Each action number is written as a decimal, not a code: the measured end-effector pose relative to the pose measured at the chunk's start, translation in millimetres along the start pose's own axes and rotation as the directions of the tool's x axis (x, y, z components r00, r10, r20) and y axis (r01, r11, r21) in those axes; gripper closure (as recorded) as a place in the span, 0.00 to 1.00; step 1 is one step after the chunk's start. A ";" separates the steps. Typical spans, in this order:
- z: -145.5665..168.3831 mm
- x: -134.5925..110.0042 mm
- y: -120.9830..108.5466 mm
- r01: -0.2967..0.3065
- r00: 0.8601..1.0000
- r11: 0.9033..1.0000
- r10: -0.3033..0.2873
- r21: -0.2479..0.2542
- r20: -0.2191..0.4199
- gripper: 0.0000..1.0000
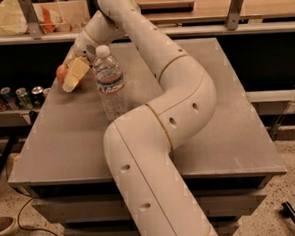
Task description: Pick apple
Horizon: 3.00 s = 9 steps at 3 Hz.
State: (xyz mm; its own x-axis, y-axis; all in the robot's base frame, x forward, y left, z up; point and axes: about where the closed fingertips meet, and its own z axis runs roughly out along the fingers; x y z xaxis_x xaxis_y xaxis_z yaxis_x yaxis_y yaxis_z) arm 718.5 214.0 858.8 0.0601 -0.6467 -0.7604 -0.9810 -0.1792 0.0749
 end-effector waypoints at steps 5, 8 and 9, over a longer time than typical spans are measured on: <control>12.5 -3.6 -5.4 -0.004 1.000 1.000 0.004 0.000 0.006 1.00; 12.5 -3.9 -5.4 -0.004 1.000 1.000 0.004 0.000 0.005 1.00; 12.5 -3.9 -5.4 -0.004 1.000 1.000 0.004 0.000 0.005 1.00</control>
Offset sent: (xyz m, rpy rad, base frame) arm 0.0009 0.0028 -0.0020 0.0013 0.0007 -0.0009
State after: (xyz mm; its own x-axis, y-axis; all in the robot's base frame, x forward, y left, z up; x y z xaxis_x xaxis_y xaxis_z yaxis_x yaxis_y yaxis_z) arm 721.3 226.8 853.3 0.0557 -0.6436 -0.7633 -0.9812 -0.1769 0.0776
